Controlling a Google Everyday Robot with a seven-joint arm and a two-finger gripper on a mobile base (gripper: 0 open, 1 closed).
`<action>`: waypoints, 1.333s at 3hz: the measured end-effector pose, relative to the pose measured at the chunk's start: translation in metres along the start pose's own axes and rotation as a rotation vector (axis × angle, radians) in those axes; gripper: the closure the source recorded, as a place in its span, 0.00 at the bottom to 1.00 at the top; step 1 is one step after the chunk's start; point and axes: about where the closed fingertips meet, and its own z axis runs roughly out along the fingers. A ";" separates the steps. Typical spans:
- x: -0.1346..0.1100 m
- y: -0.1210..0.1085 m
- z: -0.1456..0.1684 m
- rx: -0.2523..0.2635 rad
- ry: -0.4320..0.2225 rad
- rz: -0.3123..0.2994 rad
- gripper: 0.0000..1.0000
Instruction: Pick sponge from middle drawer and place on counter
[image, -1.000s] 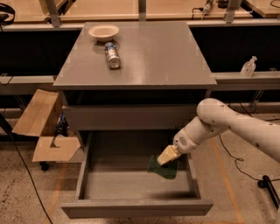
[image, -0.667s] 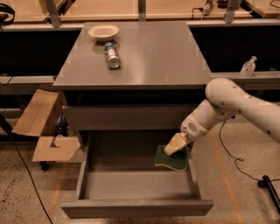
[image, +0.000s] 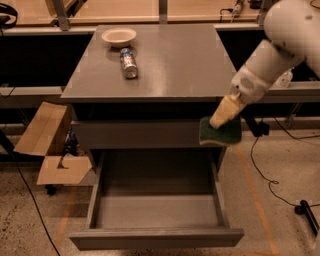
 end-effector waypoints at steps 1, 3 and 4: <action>-0.029 -0.006 -0.072 0.145 -0.095 -0.023 1.00; -0.042 -0.019 -0.082 0.172 -0.154 0.009 1.00; -0.059 -0.042 -0.106 0.207 -0.253 0.089 1.00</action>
Offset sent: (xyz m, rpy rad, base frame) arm 0.0232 -0.0121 0.0619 -0.0287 -0.1424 -0.0412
